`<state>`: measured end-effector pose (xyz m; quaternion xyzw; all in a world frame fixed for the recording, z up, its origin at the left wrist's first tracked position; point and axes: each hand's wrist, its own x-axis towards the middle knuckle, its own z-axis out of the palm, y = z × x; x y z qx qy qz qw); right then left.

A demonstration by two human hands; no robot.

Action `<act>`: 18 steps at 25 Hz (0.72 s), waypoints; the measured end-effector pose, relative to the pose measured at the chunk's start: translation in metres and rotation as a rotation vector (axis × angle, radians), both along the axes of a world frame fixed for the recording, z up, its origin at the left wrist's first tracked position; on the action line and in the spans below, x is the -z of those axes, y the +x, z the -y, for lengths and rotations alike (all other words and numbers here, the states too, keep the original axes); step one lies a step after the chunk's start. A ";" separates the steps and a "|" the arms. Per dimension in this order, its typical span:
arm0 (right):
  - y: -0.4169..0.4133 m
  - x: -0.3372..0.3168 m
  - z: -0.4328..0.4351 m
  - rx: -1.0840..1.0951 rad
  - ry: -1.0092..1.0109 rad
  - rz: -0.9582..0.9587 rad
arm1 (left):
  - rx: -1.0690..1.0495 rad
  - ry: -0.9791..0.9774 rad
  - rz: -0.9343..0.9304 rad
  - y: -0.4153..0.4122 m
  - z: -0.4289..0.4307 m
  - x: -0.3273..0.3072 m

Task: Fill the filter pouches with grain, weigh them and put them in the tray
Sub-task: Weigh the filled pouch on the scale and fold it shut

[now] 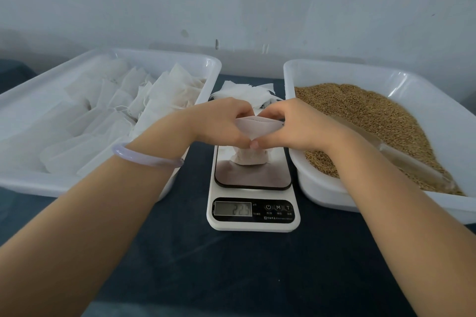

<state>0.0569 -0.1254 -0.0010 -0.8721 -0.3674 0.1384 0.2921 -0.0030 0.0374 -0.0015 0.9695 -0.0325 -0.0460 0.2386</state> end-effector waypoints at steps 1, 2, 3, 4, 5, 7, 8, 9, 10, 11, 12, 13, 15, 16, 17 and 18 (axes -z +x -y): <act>0.000 0.000 0.000 0.001 0.000 0.002 | 0.000 -0.001 -0.001 0.000 0.000 0.000; 0.000 0.000 0.000 0.005 0.001 0.003 | 0.001 0.000 -0.001 0.000 0.000 0.000; 0.001 0.000 0.000 0.006 0.003 0.001 | 0.001 0.000 -0.001 0.000 0.000 0.000; 0.001 0.001 0.000 0.005 0.004 0.000 | 0.002 0.000 0.000 0.000 0.000 0.000; 0.001 0.001 0.000 0.004 0.004 -0.002 | 0.002 0.001 0.002 0.000 0.000 0.000; 0.001 0.001 0.000 -0.002 0.005 -0.005 | 0.003 0.005 0.004 0.000 0.000 -0.001; 0.001 0.001 0.000 -0.004 0.006 -0.006 | 0.004 0.006 0.005 -0.001 0.001 -0.001; 0.001 0.001 0.000 -0.006 0.006 -0.005 | 0.003 0.005 0.005 -0.001 0.001 -0.001; 0.001 0.001 0.000 -0.007 0.004 -0.003 | 0.001 0.003 0.005 -0.001 0.001 -0.001; 0.002 0.001 0.001 -0.007 0.001 -0.001 | 0.001 0.002 0.006 -0.001 0.001 -0.001; 0.002 0.002 0.001 -0.008 -0.003 0.002 | 0.002 0.005 0.007 -0.001 0.001 -0.001; 0.002 0.002 0.000 -0.009 -0.007 0.006 | 0.005 0.009 0.010 -0.001 0.001 0.000; 0.002 0.002 0.000 -0.009 -0.019 0.021 | 0.012 0.009 0.010 0.000 0.001 0.001; 0.003 0.003 0.000 -0.011 -0.020 0.024 | 0.014 0.009 0.008 0.000 0.000 0.001; 0.003 0.003 0.000 -0.014 -0.013 0.019 | 0.015 0.015 0.011 0.000 0.000 0.001; 0.003 0.003 0.000 -0.018 -0.001 0.006 | 0.016 0.021 0.019 0.001 0.000 0.001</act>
